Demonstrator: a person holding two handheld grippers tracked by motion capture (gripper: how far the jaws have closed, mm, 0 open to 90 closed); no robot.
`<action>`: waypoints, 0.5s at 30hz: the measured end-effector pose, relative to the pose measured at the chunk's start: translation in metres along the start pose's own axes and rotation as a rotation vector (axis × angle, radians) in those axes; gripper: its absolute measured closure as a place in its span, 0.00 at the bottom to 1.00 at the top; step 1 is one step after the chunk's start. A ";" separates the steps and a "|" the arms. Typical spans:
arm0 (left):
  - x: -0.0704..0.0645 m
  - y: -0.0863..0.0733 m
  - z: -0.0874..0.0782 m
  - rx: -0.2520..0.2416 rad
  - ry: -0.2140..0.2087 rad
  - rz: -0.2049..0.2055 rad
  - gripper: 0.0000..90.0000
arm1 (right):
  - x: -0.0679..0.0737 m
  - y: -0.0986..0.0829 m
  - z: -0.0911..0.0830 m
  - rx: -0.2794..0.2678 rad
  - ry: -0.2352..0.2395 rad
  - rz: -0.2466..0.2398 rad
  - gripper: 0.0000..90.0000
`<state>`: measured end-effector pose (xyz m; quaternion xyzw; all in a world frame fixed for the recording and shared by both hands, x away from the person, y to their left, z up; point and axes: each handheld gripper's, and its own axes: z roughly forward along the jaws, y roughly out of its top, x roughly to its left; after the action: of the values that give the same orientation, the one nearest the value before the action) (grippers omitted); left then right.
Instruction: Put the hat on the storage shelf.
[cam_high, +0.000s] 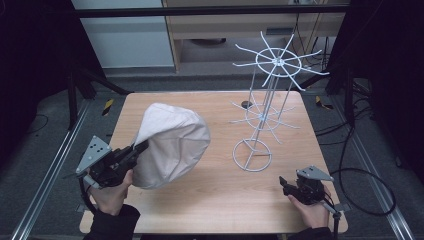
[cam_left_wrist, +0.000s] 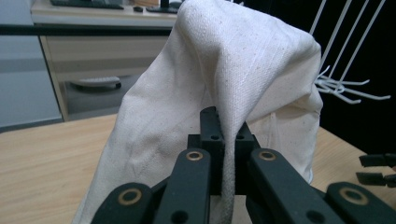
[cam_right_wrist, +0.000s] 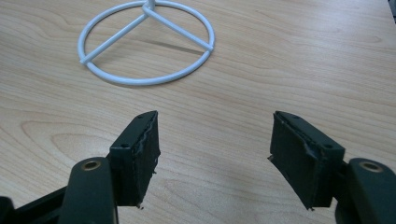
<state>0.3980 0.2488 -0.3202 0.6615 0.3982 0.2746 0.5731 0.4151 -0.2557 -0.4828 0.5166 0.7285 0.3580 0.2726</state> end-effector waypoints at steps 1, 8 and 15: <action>-0.002 0.003 -0.002 -0.022 -0.004 0.002 0.98 | 0.000 0.000 0.000 0.000 0.000 -0.002 0.37; -0.010 0.015 -0.008 -0.082 -0.023 0.007 0.98 | -0.001 -0.001 0.000 -0.004 -0.004 -0.006 0.37; -0.012 0.024 -0.009 -0.144 -0.045 -0.017 0.98 | 0.000 -0.001 0.001 -0.003 -0.003 -0.003 0.37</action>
<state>0.3895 0.2426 -0.2935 0.6213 0.3699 0.2828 0.6302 0.4153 -0.2558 -0.4837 0.5158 0.7283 0.3577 0.2750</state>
